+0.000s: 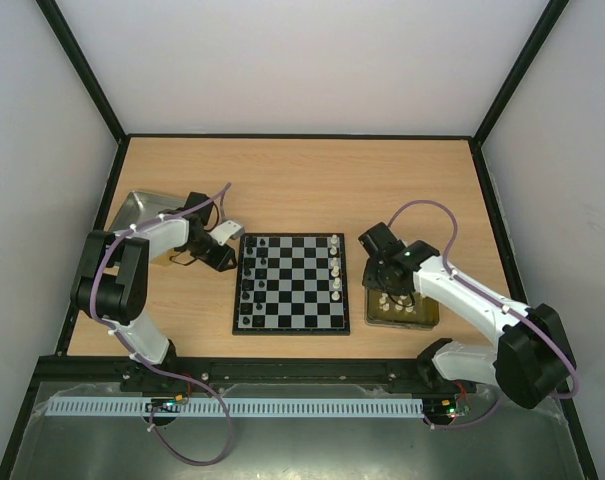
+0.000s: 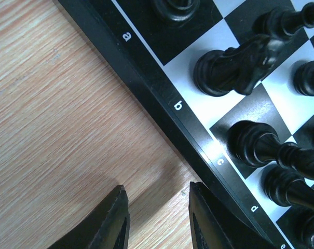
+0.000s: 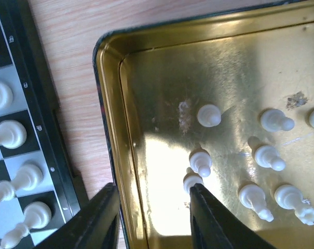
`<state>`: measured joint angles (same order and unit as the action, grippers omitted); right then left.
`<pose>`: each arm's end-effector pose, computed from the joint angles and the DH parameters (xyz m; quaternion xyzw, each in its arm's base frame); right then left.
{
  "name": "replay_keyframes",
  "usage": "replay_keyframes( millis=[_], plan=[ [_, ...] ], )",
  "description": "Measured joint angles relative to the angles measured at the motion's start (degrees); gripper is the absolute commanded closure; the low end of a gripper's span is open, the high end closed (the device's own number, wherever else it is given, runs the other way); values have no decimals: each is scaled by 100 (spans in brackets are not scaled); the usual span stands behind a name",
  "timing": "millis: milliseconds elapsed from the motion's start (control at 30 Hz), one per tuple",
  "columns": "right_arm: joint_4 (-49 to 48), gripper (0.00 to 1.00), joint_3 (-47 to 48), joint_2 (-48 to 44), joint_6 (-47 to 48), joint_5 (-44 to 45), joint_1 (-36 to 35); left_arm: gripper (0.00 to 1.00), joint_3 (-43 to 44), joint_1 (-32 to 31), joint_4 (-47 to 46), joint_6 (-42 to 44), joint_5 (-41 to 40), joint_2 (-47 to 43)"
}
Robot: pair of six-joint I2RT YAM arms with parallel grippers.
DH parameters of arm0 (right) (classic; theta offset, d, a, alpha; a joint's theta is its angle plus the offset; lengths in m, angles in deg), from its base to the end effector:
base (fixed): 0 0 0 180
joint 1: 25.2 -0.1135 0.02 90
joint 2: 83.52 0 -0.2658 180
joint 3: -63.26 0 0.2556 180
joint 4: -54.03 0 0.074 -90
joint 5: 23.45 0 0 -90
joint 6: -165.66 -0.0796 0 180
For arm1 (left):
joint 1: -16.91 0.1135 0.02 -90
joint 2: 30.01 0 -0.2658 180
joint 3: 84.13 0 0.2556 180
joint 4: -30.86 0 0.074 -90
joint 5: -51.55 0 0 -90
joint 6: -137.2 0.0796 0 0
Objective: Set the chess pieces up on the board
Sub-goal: Move the storage box to the center of the board, then pick up the chess piece from the storage box.
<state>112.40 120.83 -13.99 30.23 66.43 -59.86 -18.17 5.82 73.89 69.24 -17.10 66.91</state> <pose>0.1881 0.1303 0.1649 0.0923 0.9810 0.1107 0.1301 0.3007 -0.0885 0.1035 0.3022 0.9254 -0.1695 0.1537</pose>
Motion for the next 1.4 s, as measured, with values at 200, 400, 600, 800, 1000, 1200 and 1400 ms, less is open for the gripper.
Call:
replay_keyframes(
  millis=[200, 400, 600, 800, 1000, 1200, 1400],
  plan=[
    [17, 63, 162, -22, -2, -7, 232, 67, 0, 0, -2, 0, 0, 0],
    [-31, 70, -39, -2, 87, -251, 782, 67, 0, 0, -2, 0, 0, -4],
    [-52, 72, -146, 380, 284, -514, 1185, 67, -2, 0, -2, 0, 0, -4],
    [-186, 75, -146, 691, 450, -693, 1331, 67, -7, 0, -9, 0, 0, -4],
    [-343, 79, -146, 870, 562, -780, 1504, 67, -7, 0, -11, 0, 0, -4],
    [-468, 83, -144, 975, 667, -789, 1648, 66, -7, 0, -11, 0, 0, -4],
    [-570, 87, -142, 1086, 710, -804, 1670, 67, -7, 0, -13, 0, 0, -4]
  ],
)
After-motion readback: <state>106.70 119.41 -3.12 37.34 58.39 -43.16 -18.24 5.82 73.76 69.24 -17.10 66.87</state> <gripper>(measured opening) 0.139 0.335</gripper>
